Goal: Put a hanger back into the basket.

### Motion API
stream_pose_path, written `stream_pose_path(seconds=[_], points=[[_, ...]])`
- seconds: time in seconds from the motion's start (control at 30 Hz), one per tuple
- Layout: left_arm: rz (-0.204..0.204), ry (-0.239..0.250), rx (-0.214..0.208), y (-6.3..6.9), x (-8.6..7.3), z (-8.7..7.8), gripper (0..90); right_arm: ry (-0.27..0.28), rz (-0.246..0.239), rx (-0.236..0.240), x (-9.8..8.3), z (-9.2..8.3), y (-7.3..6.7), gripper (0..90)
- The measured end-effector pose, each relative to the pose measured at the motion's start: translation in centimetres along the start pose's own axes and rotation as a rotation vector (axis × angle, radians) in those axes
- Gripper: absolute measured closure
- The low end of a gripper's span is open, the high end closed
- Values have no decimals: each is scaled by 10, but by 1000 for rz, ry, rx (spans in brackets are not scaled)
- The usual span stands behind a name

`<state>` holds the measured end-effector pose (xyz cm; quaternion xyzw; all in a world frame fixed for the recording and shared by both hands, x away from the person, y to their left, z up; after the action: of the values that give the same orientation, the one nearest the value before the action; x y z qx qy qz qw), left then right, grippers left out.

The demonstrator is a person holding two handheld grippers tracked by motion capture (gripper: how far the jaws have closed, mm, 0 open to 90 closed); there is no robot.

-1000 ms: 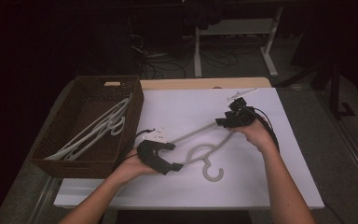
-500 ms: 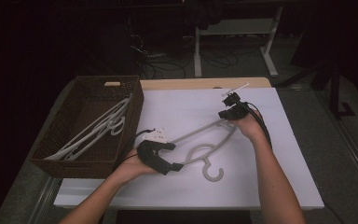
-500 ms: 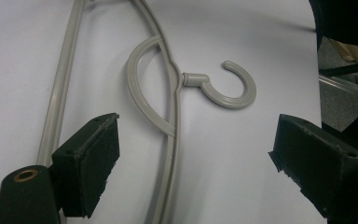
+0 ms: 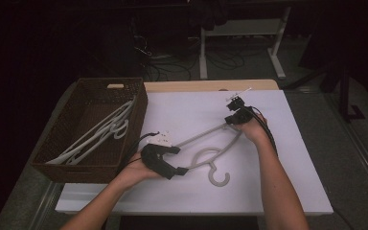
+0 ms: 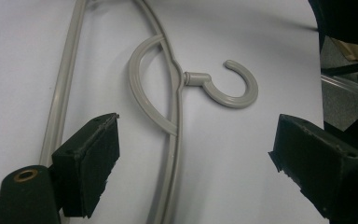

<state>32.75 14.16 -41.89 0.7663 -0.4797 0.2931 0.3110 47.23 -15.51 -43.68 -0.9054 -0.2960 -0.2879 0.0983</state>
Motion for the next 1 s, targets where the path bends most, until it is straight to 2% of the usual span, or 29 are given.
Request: stream_pose_path(seconds=[0.27,0.57,0.77,0.83,0.9,1.0], points=[[6,-17,8,-1,-1,2,148,-15,11,6,1,5,1,890],[42,-97,30,-9,-6,18,238,-54,2,5,6,10,1,891],[102,-184,32,-9,-5,37,381,-70,2,8,7,14,0,892],[127,-206,39,-7,-2,45,458,-77,1,10,7,14,0,892],[140,-213,44,-7,-1,47,483,-76,1,10,7,15,0,892],[137,-211,45,-7,2,49,578,-78,2,12,7,14,0,893]])
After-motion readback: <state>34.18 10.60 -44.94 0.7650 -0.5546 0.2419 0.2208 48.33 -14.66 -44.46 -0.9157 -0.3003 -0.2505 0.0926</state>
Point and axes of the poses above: each handheld gripper's, and its own axes: z roughly forward along the jaws, x roughly out of its top, y roughly to its right, the point moved 1 cm from there along z, roughly forward along the jaws, and after that the axes turned 3 degrees about -z, right-handed, at the moved point
